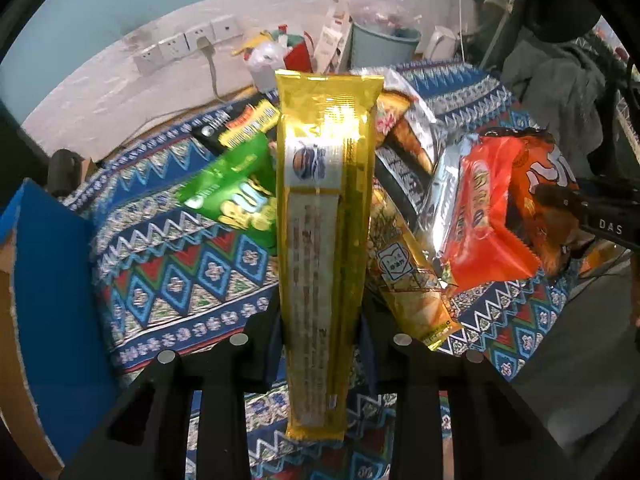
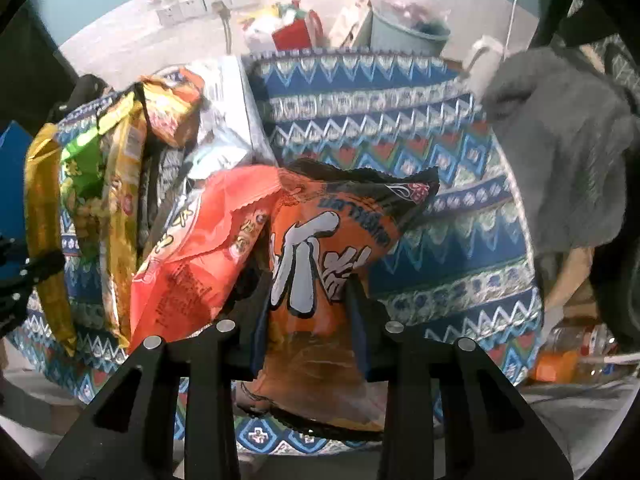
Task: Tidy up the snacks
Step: 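Close left gripper on gold bar while right gripper closes on orange chip bag, then carry gold bar with left gripper while right gripper carries orange bag to box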
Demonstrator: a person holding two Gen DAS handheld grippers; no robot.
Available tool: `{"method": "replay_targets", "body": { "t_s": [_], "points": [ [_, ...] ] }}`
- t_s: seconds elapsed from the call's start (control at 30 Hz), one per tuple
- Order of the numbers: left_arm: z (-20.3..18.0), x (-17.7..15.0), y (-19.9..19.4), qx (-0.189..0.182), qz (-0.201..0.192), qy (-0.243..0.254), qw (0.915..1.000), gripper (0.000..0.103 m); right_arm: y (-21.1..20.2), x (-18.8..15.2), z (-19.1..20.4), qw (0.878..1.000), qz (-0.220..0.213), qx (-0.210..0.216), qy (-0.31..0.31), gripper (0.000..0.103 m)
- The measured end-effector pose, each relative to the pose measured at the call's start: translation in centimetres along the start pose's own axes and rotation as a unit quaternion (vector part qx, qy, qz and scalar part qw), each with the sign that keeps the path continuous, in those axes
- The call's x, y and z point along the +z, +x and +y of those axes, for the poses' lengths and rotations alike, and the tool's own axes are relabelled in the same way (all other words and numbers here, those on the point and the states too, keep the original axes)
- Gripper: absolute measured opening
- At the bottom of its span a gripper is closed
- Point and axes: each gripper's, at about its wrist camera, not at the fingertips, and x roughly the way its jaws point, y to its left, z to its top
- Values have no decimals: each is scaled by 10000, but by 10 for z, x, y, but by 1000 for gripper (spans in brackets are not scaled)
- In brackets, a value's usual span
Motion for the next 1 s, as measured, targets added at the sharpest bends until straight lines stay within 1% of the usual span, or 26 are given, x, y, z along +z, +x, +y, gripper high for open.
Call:
{"method": "replay_targets", "body": {
  "t_s": [0.1, 0.3, 0.5, 0.63, 0.8, 1.0],
  "points": [
    [6, -2, -15, 52, -107, -64, 9999, 33, -14, 4, 2, 9997, -233, -95, -48, 32],
    [19, 0, -40, 148, -357, -132, 9992, 32, -45, 9, 6, 9979, -642, -83, -5, 32],
    [34, -1, -63, 104, -588, -300, 9978, 32, -69, 19, 25, 9946, -1028, 125, -72, 32],
    [40, -4, -76, 29, -750, -363, 9965, 32, -78, 26, 45, 9925, -1156, 285, -260, 32],
    [49, -5, -99, 141, -1027, -370, 9939, 32, -86, 36, 75, 9895, -1265, 454, -541, 32],
    [67, -11, -127, 172, -1304, -488, 9901, 32, -92, 44, 109, 9858, -1332, 672, -774, 32]
  ]
}}
